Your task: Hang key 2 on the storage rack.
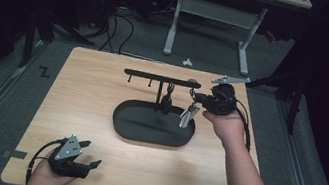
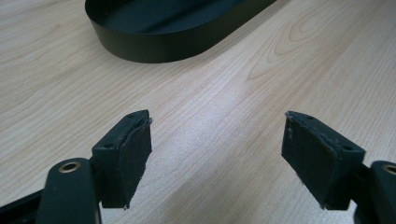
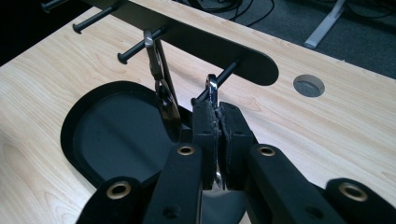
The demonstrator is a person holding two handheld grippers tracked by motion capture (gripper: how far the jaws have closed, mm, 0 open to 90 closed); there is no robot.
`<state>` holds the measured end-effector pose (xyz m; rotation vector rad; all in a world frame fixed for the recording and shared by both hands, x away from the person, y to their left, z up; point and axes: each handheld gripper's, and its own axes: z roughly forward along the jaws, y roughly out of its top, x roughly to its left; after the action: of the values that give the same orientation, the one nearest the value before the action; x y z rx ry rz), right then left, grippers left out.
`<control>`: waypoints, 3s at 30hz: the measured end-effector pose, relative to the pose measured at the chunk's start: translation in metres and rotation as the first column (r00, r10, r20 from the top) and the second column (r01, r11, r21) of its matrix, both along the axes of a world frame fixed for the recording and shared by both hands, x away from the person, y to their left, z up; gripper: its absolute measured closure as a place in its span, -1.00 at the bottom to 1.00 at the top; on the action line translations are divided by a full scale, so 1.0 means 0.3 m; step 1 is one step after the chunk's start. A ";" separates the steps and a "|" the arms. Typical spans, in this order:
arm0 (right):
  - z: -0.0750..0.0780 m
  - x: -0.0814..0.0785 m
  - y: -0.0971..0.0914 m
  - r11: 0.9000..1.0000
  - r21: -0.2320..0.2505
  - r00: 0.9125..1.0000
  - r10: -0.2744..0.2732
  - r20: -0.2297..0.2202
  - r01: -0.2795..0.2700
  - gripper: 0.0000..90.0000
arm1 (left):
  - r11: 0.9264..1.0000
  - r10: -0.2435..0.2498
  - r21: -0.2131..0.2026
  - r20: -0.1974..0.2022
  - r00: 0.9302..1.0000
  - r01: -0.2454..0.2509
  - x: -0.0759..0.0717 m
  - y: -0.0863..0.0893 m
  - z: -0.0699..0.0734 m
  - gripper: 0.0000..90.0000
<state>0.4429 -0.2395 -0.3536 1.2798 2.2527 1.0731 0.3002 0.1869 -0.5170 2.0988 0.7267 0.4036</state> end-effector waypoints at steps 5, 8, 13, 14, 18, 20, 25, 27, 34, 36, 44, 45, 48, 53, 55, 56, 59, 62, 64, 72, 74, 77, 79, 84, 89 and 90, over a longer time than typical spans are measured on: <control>-0.011 0.031 0.005 1.000 -0.015 1.000 0.004 -0.010 -0.004 0.93 | 1.000 0.000 0.002 -0.003 1.000 0.000 -0.002 -0.003 -0.005 -0.45; -0.020 0.051 0.006 1.000 -0.013 1.000 -0.007 -0.015 0.007 0.93 | 1.000 0.001 -0.001 -0.004 1.000 -0.001 -0.002 -0.003 -0.005 -0.45; -0.022 0.068 0.013 0.999 -0.028 1.000 -0.023 -0.003 0.023 0.91 | 1.000 0.004 -0.003 -0.006 1.000 -0.004 -0.001 -0.003 -0.007 -0.45; -0.022 0.068 0.013 0.999 -0.028 1.000 -0.023 -0.003 0.023 0.91 | 1.000 0.004 -0.003 -0.006 1.000 -0.004 -0.001 -0.003 -0.007 -0.45; -0.022 0.067 0.011 0.999 -0.033 0.999 -0.040 0.008 0.041 0.91 | 1.000 0.003 0.001 -0.006 1.000 -0.003 -0.003 -0.003 -0.007 -0.45; -0.021 0.064 0.008 0.998 -0.035 0.999 -0.043 0.008 0.043 0.91 | 1.000 0.003 0.004 -0.005 1.000 -0.003 -0.003 -0.003 -0.006 -0.45; -0.025 0.039 -0.006 0.998 -0.044 0.998 -0.053 0.023 0.054 0.78 | 1.000 0.000 0.007 -0.005 1.000 0.000 -0.002 -0.005 -0.007 -0.45; -0.032 0.027 -0.011 0.997 -0.049 0.998 -0.056 0.030 0.057 0.67 | 1.000 0.002 0.004 -0.003 1.000 -0.002 -0.002 -0.005 -0.008 -0.45; -0.058 -0.005 -0.030 0.995 -0.060 0.996 -0.071 0.050 0.074 0.40 | 1.000 0.003 0.008 -0.007 1.000 -0.003 -0.001 -0.005 -0.010 -0.45; -0.070 -0.016 -0.038 0.995 -0.065 0.996 -0.076 0.054 0.079 0.32 | 1.000 0.005 0.005 -0.007 1.000 -0.005 -0.001 -0.005 -0.010 -0.45; -0.113 -0.057 -0.062 0.994 -0.083 0.997 -0.065 0.045 0.068 -0.02 | 1.000 0.010 0.002 -0.010 1.000 -0.010 0.002 -0.004 -0.015 -0.45; -0.127 -0.073 -0.064 0.993 -0.099 0.996 -0.063 0.062 0.068 -0.09 | 1.000 0.012 0.003 -0.010 1.000 -0.012 0.001 -0.004 -0.016 -0.45; -0.145 -0.089 -0.070 0.993 -0.089 0.995 -0.074 0.066 0.079 -0.20 | 1.000 0.012 0.005 -0.011 1.000 -0.011 0.001 -0.004 -0.017 -0.45; -0.196 -0.126 -0.088 0.994 -0.075 0.995 -0.081 0.052 0.085 -0.31 | 1.000 0.012 0.005 -0.015 1.000 -0.012 0.002 -0.005 -0.021 -0.45; -0.226 -0.154 -0.099 0.994 -0.067 0.995 -0.087 0.048 0.090 -0.34 | 1.000 0.013 0.005 -0.016 1.000 -0.013 0.002 -0.006 -0.022 -0.45; -0.234 -0.161 -0.101 0.994 -0.069 0.995 -0.087 0.051 0.091 -0.35 | 1.000 0.013 0.005 -0.016 1.000 -0.013 0.002 -0.006 -0.022 -0.45; -0.258 -0.183 -0.105 0.993 -0.073 0.994 -0.093 0.054 0.097 -0.36 | 1.000 0.015 0.004 -0.016 1.000 -0.015 0.002 -0.008 -0.024 -0.45; -0.299 -0.218 -0.111 0.992 -0.070 0.993 -0.106 0.048 0.109 -0.35 | 1.000 0.014 0.009 -0.017 1.000 -0.014 0.002 -0.009 -0.024 -0.45; -0.323 -0.235 -0.115 0.992 -0.064 0.993 -0.109 0.045 0.112 -0.37 | 1.000 0.016 0.008 -0.016 1.000 -0.016 0.002 -0.008 -0.023 -0.45; -0.447 -0.343 -0.128 0.988 -0.044 0.988 -0.147 0.047 0.149 -0.40 | 1.000 0.019 0.002 -0.019 1.000 -0.019 0.003 -0.007 -0.027 -0.45; -0.489 -0.384 -0.137 0.986 -0.027 0.984 -0.161 0.074 0.164 -0.39 | 1.000 0.019 0.000 -0.021 1.000 -0.019 0.004 -0.006 -0.027 -0.45; -0.548 -0.432 -0.146 0.986 -0.038 0.986 -0.163 0.037 0.164 -0.38 | 1.000 0.017 -0.002 -0.023 1.000 -0.017 0.007 -0.008 -0.026 -0.45; -0.550 -0.444 -0.142 0.985 -0.045 0.985 -0.166 0.051 0.168 -0.36 | 1.000 0.015 -0.001 -0.018 1.000 -0.016 0.007 -0.012 -0.023 -0.45; -0.537 -0.443 -0.134 0.984 -0.046 0.983 -0.166 0.073 0.170 -0.36 | 1.000 0.012 0.004 -0.017 1.000 -0.012 0.004 -0.016 -0.021 -0.46; -0.545 -0.441 -0.141 0.984 -0.034 0.983 -0.175 0.057 0.177 -0.36 | 1.000 0.014 0.001 -0.013 1.000 -0.014 0.002 -0.012 -0.021 -0.46; -0.545 -0.441 -0.141 0.984 -0.034 0.983 -0.175 0.057 0.177 -0.36 | 1.000 0.014 0.001 -0.013 1.000 -0.014 0.002 -0.012 -0.021 -0.46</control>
<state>0.3106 -0.2820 -0.5170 1.3873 2.0672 0.9827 0.3008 0.1834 -0.5232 2.1005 0.7497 0.3981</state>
